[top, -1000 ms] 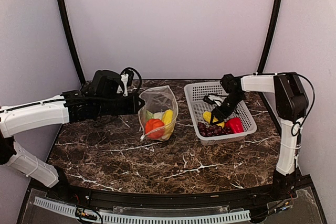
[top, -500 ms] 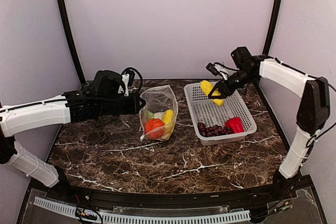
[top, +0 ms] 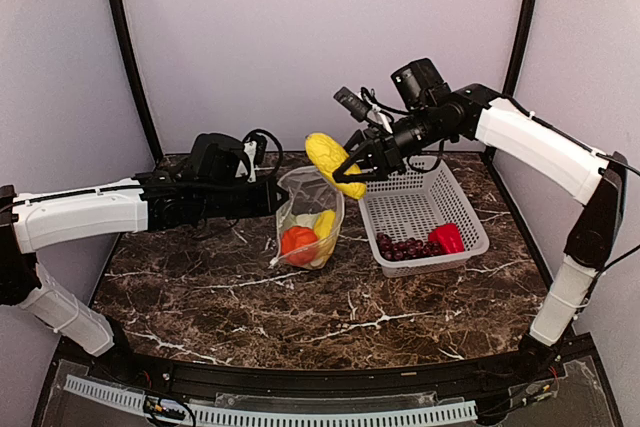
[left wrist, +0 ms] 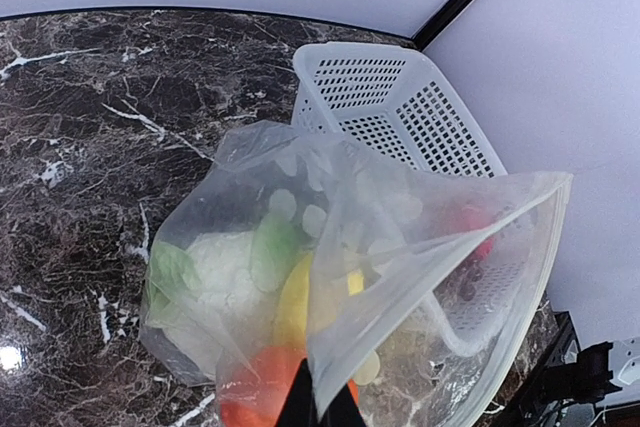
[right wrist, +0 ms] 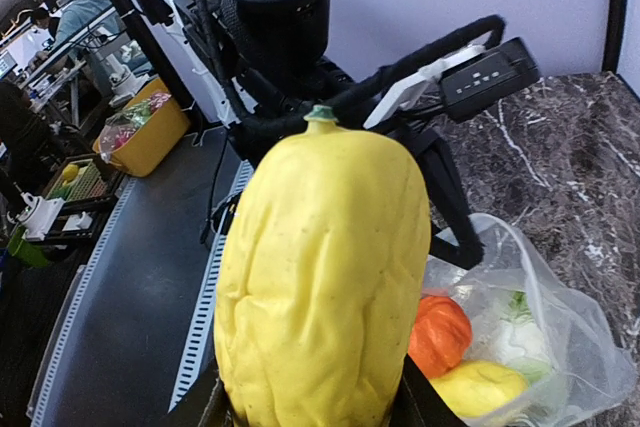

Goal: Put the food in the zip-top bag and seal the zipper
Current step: Place the fake fruit in the zipper food storage bag, then adjust the zipper food storage bag at the center of the board, then pick up the fake fruit from the bin, then place the fake fruit in the zipper food storage bag.

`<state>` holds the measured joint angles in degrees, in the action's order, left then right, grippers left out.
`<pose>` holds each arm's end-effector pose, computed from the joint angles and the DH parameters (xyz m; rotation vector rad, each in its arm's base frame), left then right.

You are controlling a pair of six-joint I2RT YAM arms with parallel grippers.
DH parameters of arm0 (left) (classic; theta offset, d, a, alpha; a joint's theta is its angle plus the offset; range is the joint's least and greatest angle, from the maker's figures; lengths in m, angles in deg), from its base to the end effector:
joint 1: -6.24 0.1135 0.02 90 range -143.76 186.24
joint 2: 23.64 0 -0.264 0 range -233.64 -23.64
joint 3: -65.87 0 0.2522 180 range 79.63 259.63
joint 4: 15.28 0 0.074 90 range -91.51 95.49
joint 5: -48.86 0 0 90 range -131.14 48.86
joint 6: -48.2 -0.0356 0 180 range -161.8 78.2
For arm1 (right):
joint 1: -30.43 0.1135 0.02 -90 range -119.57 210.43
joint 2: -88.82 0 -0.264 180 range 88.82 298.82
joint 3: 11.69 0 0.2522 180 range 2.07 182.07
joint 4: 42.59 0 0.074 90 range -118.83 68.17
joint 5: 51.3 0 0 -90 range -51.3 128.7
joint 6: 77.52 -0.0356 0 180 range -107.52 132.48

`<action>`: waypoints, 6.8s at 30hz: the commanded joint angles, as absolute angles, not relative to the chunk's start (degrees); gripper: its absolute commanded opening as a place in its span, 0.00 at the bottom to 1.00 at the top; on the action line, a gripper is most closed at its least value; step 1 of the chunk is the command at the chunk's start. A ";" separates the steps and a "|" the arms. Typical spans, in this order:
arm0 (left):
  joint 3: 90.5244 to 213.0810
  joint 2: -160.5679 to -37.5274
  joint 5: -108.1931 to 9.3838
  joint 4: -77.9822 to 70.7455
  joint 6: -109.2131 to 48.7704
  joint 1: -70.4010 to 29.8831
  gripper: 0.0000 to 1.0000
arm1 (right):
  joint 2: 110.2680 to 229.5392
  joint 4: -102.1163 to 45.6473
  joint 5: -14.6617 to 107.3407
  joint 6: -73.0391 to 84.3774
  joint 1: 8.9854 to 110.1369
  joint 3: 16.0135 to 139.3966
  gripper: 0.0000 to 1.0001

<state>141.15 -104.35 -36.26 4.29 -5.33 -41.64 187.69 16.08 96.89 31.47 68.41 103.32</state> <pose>0.2220 -0.2410 0.3039 0.1528 2.1054 -0.8359 0.2741 0.2524 0.3817 -1.4891 1.6402 1.3371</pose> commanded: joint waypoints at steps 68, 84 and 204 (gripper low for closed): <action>137.87 -100.32 -38.24 -2.08 -3.67 -41.55 0.01 | 189.79 15.88 53.92 21.15 74.62 98.18 0.00; 141.69 -100.29 -38.37 3.32 -6.33 -41.51 0.01 | 189.84 20.69 66.52 23.19 69.96 107.30 0.49; 142.07 -104.92 -40.08 -0.88 -3.05 -41.40 0.01 | 176.71 38.91 90.69 43.24 64.12 109.59 0.00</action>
